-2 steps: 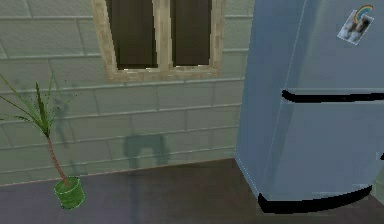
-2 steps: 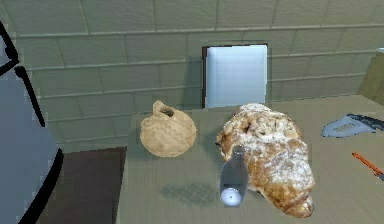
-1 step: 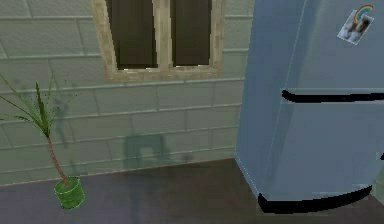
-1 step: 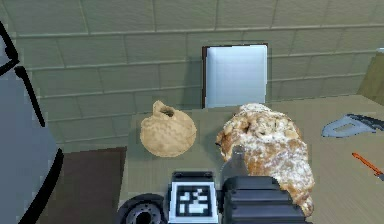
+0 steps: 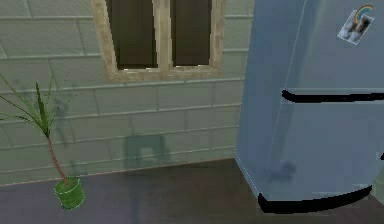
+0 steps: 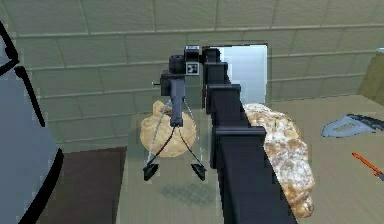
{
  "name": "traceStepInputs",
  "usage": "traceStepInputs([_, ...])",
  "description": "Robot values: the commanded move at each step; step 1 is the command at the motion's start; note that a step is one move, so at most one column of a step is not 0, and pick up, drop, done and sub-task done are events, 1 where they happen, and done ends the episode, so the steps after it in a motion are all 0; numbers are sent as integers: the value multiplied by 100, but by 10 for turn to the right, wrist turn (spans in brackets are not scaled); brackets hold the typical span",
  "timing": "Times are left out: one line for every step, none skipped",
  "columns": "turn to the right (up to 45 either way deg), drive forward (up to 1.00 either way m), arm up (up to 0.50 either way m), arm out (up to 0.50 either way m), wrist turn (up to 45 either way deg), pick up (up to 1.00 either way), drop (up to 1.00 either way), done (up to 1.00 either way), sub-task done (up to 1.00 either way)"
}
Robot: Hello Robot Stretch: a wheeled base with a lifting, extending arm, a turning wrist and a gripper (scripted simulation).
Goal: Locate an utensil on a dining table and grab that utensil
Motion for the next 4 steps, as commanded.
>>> traceStepInputs([0, 0, 0, 0, 450, 0, 0, 0, 0])
traceStepInputs([0, 0, 0, 0, 450, 0, 0, 0, 0])
traceStepInputs([0, 0, 0, 0, 450, 0, 0, 0, 0])
traceStepInputs([0, 0, 0, 0, 210, 0, 0, 0, 0])
